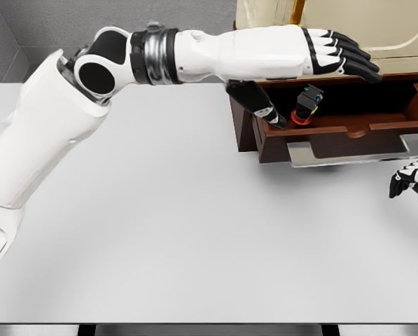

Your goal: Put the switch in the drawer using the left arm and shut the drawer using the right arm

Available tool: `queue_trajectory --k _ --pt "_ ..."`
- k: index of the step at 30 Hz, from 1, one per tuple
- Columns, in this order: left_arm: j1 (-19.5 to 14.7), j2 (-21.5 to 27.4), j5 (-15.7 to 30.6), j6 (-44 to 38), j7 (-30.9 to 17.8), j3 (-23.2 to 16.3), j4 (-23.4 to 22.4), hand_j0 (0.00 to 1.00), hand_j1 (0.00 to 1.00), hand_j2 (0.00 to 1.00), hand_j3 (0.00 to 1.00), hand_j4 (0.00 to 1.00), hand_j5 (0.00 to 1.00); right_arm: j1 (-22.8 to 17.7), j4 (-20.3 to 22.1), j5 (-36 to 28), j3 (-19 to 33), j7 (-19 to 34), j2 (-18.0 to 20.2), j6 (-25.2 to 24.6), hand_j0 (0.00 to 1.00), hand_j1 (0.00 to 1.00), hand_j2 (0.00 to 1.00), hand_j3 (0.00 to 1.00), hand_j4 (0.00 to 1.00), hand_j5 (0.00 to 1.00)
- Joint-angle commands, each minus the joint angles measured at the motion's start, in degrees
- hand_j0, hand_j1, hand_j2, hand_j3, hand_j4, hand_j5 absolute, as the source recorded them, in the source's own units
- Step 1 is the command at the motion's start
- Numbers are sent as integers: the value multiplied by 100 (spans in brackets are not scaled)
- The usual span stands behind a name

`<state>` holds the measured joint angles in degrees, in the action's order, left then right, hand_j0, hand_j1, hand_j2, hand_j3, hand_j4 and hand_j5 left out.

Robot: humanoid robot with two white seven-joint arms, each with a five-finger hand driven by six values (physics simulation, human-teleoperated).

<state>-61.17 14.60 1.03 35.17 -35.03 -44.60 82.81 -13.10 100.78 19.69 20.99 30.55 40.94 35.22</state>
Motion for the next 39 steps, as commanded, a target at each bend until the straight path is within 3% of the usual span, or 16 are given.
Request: queue_trajectory --k 1,3,5,8,13,19,26,39 --pt "0 52 125 -17 3 -426 7 100 100 100 100 100 100 9 3 -53 2 -6 19 -22 27 27 27 27 27 27" --pt "0 236 985 -17 3 -997 25 100 100 100 100 100 100 9 3 -61 2 -6 72 -22 27 27 27 27 27 27" --pt "0 491 1321 -17 3 -998 60 100 100 100 100 100 100 18 3 -61 10 -6 72 -22 27 27 27 27 27 27" --pt "9 1010 1532 -17 3 -954 552 100 100 100 100 100 100 18 3 -53 10 -6 72 -22 27 27 27 27 27 27" --pt "35 1186 1655 -17 3 -954 587 100 100 100 100 100 100 35 3 -61 10 -6 81 -22 27 27 27 27 27 27" --pt "70 1168 1593 -17 3 -980 86 100 100 100 100 100 100 141 3 -61 2 -6 90 -22 27 27 27 27 27 27" --pt "97 1291 1813 -17 3 -980 148 100 100 100 100 100 100 105 3 -61 2 -6 169 -76 27 27 27 27 27 27" --pt "211 975 1620 -17 3 -1007 -362 100 100 100 100 100 100 439 -6 -61 -122 -6 169 -446 27 27 27 27 27 27"
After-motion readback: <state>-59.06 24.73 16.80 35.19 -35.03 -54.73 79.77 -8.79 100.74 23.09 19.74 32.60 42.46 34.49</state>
